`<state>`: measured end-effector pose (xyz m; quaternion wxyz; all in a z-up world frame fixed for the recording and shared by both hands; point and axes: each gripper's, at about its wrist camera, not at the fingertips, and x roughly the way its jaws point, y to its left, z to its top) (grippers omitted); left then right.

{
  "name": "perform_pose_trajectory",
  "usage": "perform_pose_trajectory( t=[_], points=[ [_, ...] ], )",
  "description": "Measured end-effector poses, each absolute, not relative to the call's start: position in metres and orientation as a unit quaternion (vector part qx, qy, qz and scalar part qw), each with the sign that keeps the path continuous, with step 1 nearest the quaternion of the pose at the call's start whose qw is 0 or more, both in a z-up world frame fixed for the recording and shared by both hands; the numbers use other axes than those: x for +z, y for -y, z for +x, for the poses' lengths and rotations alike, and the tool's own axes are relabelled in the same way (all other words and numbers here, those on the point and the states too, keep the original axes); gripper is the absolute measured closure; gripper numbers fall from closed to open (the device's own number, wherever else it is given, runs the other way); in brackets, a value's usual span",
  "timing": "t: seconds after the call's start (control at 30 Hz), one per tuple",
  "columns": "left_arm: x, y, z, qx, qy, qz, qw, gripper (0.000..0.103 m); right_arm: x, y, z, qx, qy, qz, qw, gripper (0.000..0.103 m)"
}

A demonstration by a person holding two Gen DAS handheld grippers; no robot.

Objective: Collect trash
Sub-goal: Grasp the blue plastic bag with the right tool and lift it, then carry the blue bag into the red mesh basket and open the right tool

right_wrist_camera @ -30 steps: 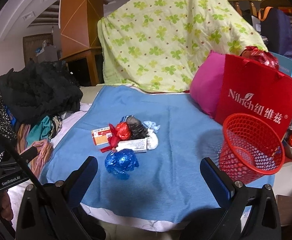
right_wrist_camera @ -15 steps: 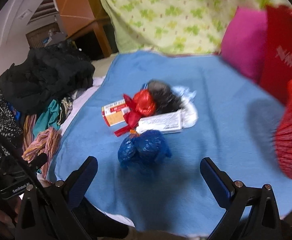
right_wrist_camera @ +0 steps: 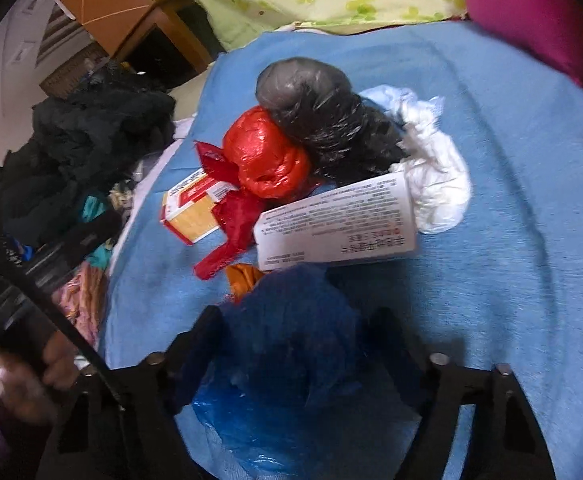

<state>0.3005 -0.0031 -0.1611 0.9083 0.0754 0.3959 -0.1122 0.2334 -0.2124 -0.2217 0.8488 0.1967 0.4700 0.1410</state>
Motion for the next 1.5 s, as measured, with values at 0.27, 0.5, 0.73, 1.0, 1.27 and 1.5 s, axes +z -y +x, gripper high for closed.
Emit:
perform_pose_trajectory(
  t=[0.27, 0.5, 0.73, 1.0, 1.27, 1.5],
  points=[
    [-0.188, 0.021, 0.332, -0.172, -0.429, 0.089, 0.882, 0.008, -0.222, 0.221, 0.229, 0.179, -0.458, 0.197, 0.848, 0.043],
    [-0.202, 0.034, 0.334, -0.176, -0.442, 0.112, 0.873, 0.044, -0.203, 0.255, 0.217, 0.171, -0.417, 0.216, 0.866, 0.043],
    [-0.194, 0.041, 0.311, -0.156, -0.426, 0.105, 0.885, 0.047, -0.179, 0.274, 0.209, 0.140, -0.374, 0.202, 0.894, 0.043],
    [-0.141, 0.022, 0.264, -0.110, -0.377, 0.084, 0.916, 0.047, -0.142, 0.295, 0.178, 0.131, -0.290, 0.186, 0.930, 0.043],
    [-0.065, 0.084, 0.205, -0.192, -0.298, 0.111, 0.928, 0.047, -0.101, 0.340, 0.127, 0.094, -0.176, 0.181, 0.963, 0.043],
    [-0.040, 0.193, 0.184, -0.321, -0.287, 0.096, 0.897, 0.047, -0.069, 0.419, 0.066, -0.002, -0.080, 0.216, 0.973, 0.043]
  ],
)
